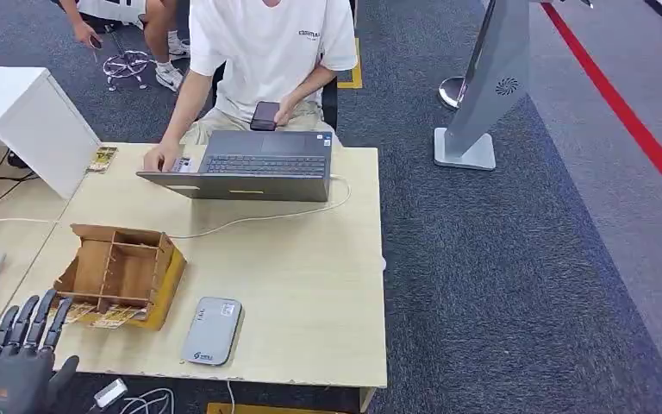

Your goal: Pass the card to the sensor for recognition and then transmit it.

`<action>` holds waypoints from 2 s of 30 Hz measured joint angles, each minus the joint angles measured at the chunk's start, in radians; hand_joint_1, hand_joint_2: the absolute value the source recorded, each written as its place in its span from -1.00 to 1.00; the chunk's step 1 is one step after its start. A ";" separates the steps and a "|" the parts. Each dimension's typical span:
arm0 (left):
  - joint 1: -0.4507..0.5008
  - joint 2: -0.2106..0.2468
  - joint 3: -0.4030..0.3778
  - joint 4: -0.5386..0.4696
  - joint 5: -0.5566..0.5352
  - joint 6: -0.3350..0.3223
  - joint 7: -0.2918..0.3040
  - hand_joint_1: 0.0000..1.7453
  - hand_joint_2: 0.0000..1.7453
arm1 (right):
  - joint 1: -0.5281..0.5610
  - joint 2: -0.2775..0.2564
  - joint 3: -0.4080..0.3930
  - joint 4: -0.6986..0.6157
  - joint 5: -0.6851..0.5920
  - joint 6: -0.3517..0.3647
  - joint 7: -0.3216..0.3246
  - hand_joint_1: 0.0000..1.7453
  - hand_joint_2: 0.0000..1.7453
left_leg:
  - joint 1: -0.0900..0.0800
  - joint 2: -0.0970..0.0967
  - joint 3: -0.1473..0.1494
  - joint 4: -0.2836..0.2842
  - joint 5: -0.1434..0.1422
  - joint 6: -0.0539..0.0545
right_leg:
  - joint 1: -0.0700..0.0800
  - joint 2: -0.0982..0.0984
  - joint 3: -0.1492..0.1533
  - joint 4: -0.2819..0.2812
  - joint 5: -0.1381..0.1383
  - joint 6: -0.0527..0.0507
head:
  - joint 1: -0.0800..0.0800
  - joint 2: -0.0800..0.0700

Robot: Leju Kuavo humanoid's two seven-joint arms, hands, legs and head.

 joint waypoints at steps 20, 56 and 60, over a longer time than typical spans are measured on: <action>-0.068 -0.004 -0.002 0.077 -0.020 0.000 0.000 -1.00 1.00 | 0.000 0.000 0.006 0.000 0.007 0.002 0.000 -1.00 1.00 | 0.000 0.000 0.000 0.000 0.000 0.000 | 0.000 0.000 0.000 0.000 0.000 0.000 | 0.000 0.000; -0.096 -0.037 -0.100 0.086 -0.034 0.001 0.003 -1.00 1.00 | -0.002 -0.001 0.015 0.000 0.019 0.009 0.000 -1.00 1.00 | 0.000 0.000 0.000 0.000 0.000 0.000 | 0.000 0.000 0.000 0.000 0.000 0.000 | 0.000 0.000; -0.098 -0.037 -0.095 0.086 -0.035 0.001 0.006 -1.00 1.00 | -0.002 -0.001 0.015 0.000 0.019 0.010 0.000 -1.00 1.00 | 0.000 0.000 0.000 0.000 0.000 0.000 | 0.000 0.000 0.000 0.000 0.000 0.000 | 0.000 0.000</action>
